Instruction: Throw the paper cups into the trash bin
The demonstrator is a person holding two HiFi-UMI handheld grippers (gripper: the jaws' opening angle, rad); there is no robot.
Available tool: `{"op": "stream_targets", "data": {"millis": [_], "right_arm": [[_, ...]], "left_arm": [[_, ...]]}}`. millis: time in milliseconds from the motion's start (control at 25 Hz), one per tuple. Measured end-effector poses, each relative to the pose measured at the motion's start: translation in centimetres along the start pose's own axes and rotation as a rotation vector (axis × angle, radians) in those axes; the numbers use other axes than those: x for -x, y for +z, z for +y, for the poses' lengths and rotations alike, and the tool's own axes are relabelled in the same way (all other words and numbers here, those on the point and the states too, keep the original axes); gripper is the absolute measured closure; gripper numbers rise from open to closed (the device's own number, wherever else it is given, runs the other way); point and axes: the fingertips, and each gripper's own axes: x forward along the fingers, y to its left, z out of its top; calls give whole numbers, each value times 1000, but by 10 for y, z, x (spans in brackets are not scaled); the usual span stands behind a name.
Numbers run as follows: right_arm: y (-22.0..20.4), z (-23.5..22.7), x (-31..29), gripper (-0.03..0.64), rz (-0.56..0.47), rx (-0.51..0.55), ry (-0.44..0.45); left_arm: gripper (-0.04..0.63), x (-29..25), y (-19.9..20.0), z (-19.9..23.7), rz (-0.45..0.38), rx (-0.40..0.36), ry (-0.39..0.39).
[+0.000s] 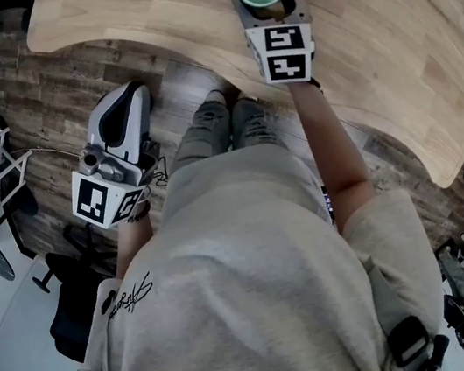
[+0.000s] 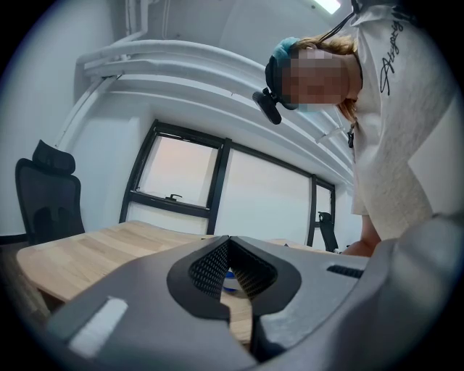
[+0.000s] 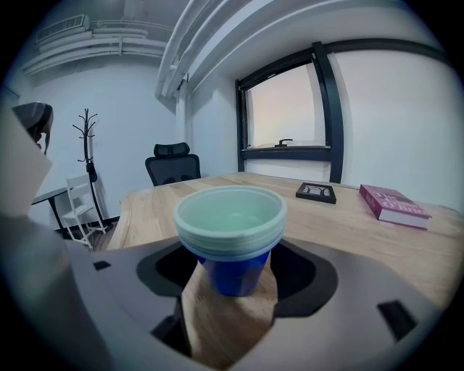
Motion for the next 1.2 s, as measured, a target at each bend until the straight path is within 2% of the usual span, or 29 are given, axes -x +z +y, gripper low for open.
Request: {"op": "stream_targets", "data": {"millis": [320, 760, 1200], "right_arm": [[1, 1, -2, 327, 5, 18, 12], [5, 11, 21, 327, -40, 45, 65], [29, 41, 51, 327, -79, 118, 161]], "left_arm": [[592, -1, -2, -1, 2, 6, 5], [592, -8, -6, -13, -9, 8, 3], [592, -2, 2, -15, -55, -5, 38]]}}
